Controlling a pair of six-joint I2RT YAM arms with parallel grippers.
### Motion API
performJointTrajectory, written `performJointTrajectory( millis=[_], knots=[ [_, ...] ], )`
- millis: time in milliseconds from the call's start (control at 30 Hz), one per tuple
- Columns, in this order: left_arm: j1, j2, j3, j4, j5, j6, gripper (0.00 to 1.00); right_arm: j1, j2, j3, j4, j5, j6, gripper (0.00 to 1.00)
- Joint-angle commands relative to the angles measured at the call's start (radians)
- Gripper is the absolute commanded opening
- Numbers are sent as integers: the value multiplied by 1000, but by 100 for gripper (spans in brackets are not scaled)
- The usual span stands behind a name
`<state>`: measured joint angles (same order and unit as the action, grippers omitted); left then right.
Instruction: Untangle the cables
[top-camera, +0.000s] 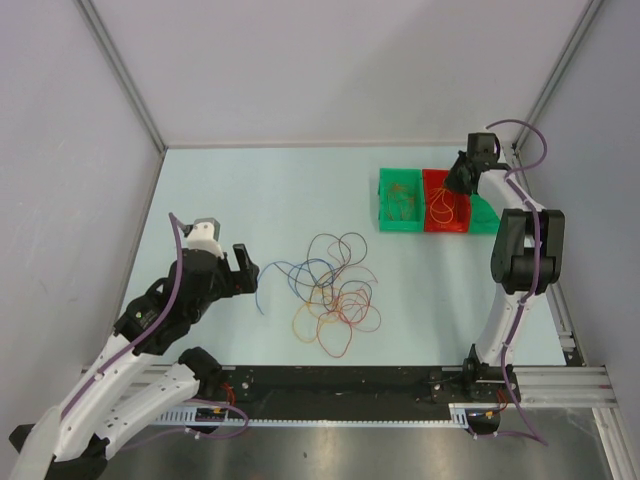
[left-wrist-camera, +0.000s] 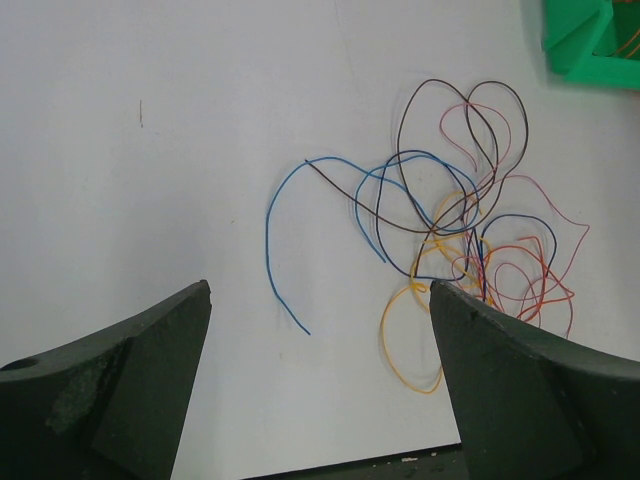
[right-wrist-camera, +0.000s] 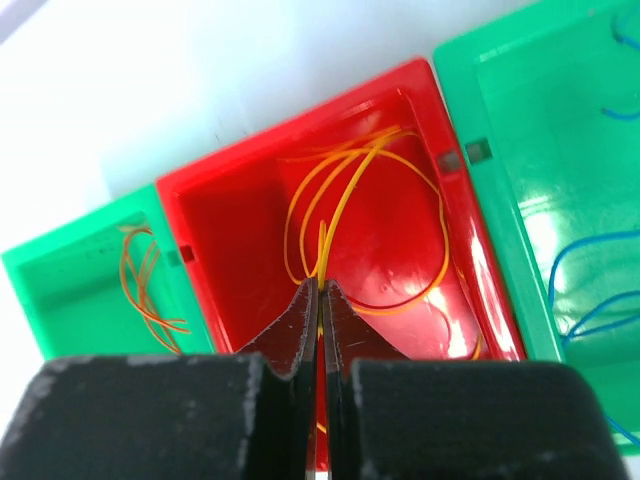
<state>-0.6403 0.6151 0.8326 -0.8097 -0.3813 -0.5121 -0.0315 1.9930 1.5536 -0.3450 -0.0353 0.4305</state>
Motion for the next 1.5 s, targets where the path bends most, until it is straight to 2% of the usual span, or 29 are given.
performJointTrajectory(
  millis=[0, 400, 467, 533, 600, 633, 700, 733, 933, 1133, 1300, 1467],
  knots=[
    [10, 0, 3, 29, 7, 26, 95, 1, 20, 53, 46, -8, 13, 0],
    [11, 3, 3, 30, 12, 27, 95, 16, -5, -64, 87, -29, 27, 0],
    [11, 0, 2, 30, 12, 27, 95, 25, -19, -79, 75, -25, 25, 9],
    [11, -2, 2, 30, 13, 27, 95, 28, -39, -86, 66, -18, 24, 24],
    [13, -3, 2, 32, 16, 29, 95, 28, -78, -86, 57, -17, 17, 32],
    [11, -3, 2, 32, 16, 29, 95, 54, -94, -86, 57, -20, 17, 40],
    [11, -3, 2, 32, 18, 29, 95, 65, -147, -78, 46, -18, 13, 49],
    [11, -5, 2, 32, 19, 29, 95, 68, -167, -73, 38, -11, 11, 57],
    [11, -2, 2, 32, 22, 27, 95, 77, -269, -7, -87, 66, -21, 76],
    [10, 52, 11, 23, 33, 14, 94, 79, -379, -49, -187, 117, -38, 78],
    [-12, 106, -24, 105, 128, -40, 91, 94, -549, -188, -209, 83, -21, 77],
    [-159, 182, -38, 175, 87, -123, 89, 171, -701, -321, -222, 67, 5, 77]
  ],
)
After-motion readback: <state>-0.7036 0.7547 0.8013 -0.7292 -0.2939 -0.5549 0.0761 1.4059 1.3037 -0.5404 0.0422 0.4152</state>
